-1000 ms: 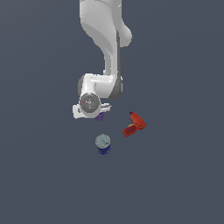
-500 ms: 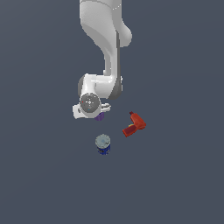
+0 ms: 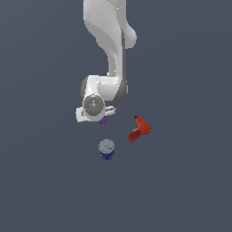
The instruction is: Pick up a designated object from a clutter of objects.
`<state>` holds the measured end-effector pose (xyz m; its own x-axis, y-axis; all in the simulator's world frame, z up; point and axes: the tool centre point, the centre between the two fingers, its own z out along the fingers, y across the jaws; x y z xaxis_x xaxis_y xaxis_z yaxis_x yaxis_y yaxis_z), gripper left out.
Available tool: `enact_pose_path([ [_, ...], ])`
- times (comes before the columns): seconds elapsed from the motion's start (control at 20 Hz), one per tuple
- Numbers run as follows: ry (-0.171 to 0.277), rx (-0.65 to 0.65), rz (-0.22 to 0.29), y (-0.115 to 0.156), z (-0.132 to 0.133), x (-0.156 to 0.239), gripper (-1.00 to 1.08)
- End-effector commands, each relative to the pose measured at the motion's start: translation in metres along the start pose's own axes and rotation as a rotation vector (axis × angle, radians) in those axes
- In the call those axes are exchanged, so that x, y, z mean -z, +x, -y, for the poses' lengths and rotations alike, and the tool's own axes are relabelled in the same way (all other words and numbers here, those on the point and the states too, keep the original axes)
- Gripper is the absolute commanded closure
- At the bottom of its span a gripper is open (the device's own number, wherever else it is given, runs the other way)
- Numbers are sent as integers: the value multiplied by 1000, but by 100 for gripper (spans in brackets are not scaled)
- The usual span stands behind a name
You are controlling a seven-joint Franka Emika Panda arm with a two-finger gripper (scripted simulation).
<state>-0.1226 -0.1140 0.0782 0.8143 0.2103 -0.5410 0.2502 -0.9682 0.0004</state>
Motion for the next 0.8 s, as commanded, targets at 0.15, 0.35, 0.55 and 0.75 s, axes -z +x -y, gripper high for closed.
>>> enact_pose_path([
  [0.15,-1,1,-2,-6,9,25,108],
  [0.35,-1,1,-2,-14,19,52,108],
  [0.55,0,1,-2,-23,31,88,108],
  [0.75,0,2,-2,-33,46,128,108],
])
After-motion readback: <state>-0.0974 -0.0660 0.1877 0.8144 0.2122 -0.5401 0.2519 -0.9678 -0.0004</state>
